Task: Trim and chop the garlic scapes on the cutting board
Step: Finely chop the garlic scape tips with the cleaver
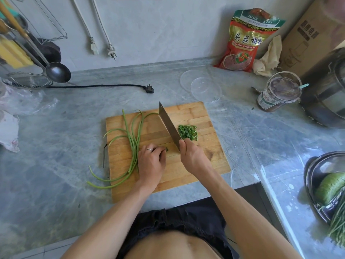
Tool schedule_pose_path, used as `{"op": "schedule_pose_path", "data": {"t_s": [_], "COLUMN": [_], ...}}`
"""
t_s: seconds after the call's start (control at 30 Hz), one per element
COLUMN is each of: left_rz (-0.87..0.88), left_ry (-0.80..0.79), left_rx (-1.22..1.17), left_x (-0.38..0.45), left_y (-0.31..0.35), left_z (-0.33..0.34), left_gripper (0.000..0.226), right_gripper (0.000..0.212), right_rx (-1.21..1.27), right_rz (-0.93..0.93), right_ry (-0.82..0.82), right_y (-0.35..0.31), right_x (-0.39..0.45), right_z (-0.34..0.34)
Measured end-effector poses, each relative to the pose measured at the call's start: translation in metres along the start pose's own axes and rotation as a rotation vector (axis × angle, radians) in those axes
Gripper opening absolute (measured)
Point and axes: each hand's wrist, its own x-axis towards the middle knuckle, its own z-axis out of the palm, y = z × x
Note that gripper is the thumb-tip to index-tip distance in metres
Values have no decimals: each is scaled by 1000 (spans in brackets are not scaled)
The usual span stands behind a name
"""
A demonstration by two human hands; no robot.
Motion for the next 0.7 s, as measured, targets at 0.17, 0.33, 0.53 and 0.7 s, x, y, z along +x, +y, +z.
{"op": "schedule_pose_path", "data": {"t_s": [0.17,0.33,0.53,0.7], "left_rz": [-6,-23,-24,-21], "left_ry": [4,-10,-41,-33], "left_rx": [-14,-18,1,-27], "left_x": [0,1,4,1], "left_y": [-1,-1,4,3], "left_z": [2,3,2,1], "left_gripper": [9,10,11,12], "right_gripper": [41,40,39,40], "right_rx": [18,71,190,155], "right_rz": [60,48,34,35], "right_ry": [41,60,82,-10], "right_y": [9,15,12,20], "right_x": [-3,-13,-29,-35], "right_z": [-5,-13,-4,-3]}}
